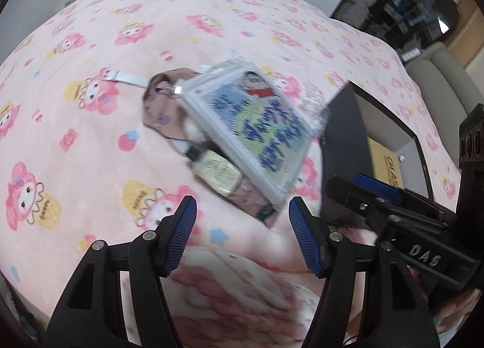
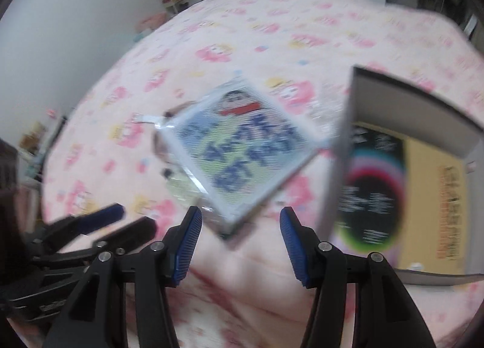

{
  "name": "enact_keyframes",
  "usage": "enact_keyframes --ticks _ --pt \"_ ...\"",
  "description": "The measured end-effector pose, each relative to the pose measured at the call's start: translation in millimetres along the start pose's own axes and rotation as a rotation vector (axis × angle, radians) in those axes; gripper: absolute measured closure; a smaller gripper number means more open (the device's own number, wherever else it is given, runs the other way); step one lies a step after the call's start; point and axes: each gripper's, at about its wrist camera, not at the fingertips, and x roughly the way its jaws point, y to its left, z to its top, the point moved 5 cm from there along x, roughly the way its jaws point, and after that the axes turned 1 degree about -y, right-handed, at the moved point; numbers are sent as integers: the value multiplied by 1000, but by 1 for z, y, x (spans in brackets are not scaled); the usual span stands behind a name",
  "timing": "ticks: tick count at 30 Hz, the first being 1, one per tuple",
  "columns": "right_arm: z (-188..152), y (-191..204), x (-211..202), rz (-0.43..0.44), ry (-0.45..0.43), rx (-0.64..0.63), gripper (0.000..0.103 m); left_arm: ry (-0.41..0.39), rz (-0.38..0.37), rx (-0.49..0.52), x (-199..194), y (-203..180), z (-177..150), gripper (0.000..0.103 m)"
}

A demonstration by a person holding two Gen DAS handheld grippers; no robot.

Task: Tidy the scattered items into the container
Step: 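Grasp the clear Shin-chan bead-kit bag with both grippers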

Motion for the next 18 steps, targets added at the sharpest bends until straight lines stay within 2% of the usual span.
enact_keyframes --ticks 7,18 --pt "10 27 38 -23 40 -52 52 24 -42 -94 23 39 19 38" --pt "8 6 92 -108 128 2 52 147 -109 -201 88 44 54 39"
